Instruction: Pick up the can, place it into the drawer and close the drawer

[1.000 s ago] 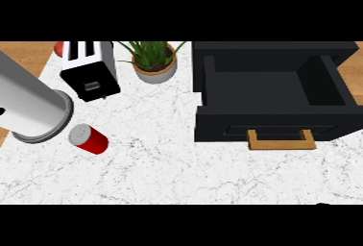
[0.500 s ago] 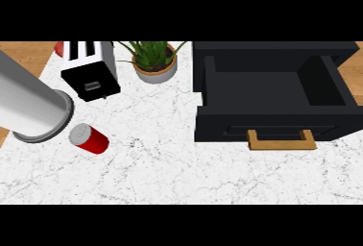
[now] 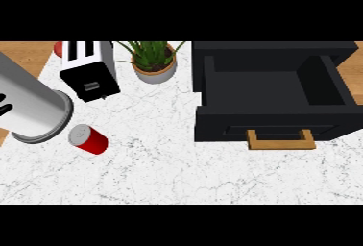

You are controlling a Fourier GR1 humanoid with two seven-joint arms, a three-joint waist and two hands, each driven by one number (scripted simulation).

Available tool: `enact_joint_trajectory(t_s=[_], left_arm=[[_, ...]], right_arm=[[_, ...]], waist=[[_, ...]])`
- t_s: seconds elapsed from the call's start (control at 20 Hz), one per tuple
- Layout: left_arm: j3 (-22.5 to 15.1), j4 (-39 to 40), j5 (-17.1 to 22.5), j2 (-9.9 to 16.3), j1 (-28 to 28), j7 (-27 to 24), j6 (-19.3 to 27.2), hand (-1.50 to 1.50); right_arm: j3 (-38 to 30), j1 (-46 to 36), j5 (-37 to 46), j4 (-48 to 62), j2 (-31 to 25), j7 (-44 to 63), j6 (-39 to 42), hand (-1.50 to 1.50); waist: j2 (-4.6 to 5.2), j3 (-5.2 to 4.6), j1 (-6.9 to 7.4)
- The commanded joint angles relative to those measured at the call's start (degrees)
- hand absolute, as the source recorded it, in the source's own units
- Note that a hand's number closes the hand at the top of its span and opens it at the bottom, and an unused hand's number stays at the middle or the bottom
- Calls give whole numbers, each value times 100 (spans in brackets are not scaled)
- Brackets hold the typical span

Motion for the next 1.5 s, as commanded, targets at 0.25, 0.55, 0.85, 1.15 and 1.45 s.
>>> enact_joint_trajectory(t_s=[0.25,0.55,0.85,1.15,1.45], left_arm=[[-265,237,-762,-720,-281,-16,90,-150],[-574,394,-1895,-1295,-381,-438,159,-150],[-573,1482,-2603,-1478,-1040,-896,-38,-150],[-507,1509,-3447,-1743,-561,-1610,-9,-150],[-381,2916,-4407,-1700,-1015,-2916,-239,-150]], right_arm=[[-531,247,-486,-245,66,207,445,-150],[-687,290,-242,44,280,-151,742,-150],[-1248,-51,-868,259,-224,295,890,-150],[-1243,126,-915,-310,49,663,949,-150],[-1282,146,-934,-520,228,864,981,-150]], waist=[[0,-3,-2],[2,-2,2],[9,-4,-18],[0,-4,7],[8,-6,-14]])
